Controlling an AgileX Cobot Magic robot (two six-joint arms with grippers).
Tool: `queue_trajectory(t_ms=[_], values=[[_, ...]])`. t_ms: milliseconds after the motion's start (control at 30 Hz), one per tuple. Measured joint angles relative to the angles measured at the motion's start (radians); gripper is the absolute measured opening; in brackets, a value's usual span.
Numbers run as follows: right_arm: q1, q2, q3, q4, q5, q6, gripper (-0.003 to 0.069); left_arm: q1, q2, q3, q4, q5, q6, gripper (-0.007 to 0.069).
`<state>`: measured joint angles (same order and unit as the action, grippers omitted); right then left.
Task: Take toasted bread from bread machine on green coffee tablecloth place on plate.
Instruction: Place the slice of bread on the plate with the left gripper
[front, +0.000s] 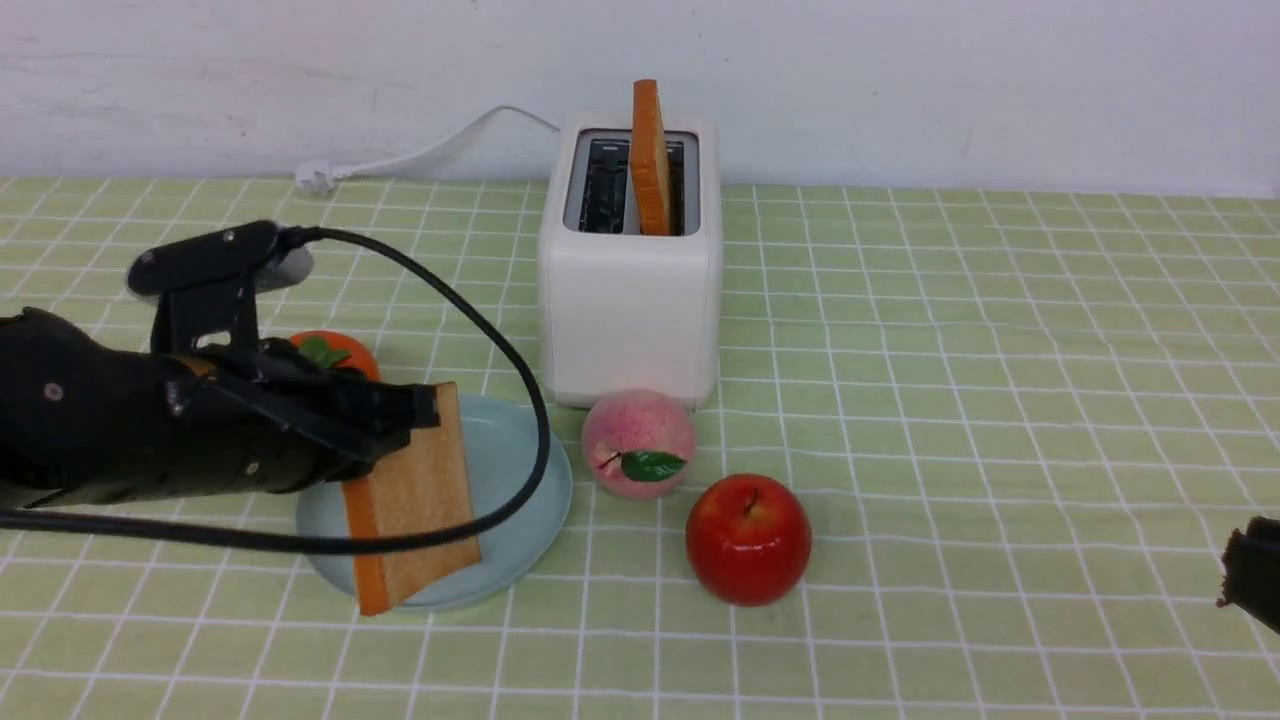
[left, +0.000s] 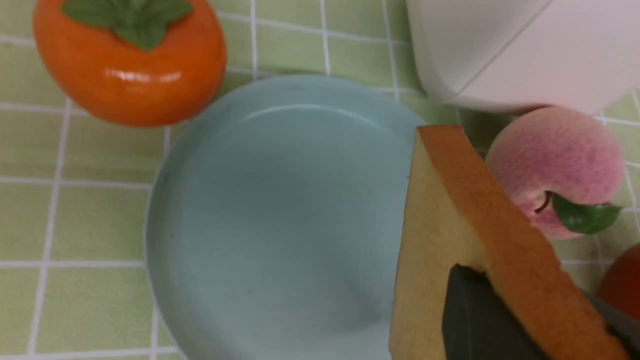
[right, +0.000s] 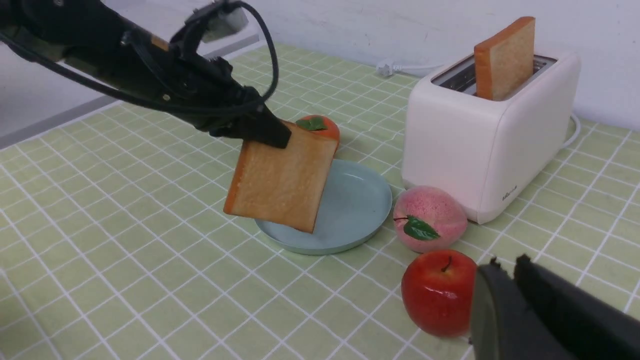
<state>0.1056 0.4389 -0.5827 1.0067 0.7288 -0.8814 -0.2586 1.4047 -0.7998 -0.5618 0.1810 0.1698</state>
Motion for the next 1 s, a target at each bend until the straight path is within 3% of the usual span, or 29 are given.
queue_trajectory(t_ms=[567, 733, 1000], values=[[0.0, 0.0, 0.002, -0.023, 0.013, 0.008, 0.0043, 0.0, 0.09, -0.072, -0.074, 0.017, 0.037, 0.0099], [0.0, 0.0, 0.091, -0.105, 0.048, 0.083, 0.0043, 0.0, 0.107, -0.076, -0.107, -0.031, 0.045, 0.0099], [0.0, 0.001, 0.18, -0.109, 0.052, 0.103, 0.0043, 0.0, 0.111, -0.094, -0.152, -0.018, 0.045, 0.0099]])
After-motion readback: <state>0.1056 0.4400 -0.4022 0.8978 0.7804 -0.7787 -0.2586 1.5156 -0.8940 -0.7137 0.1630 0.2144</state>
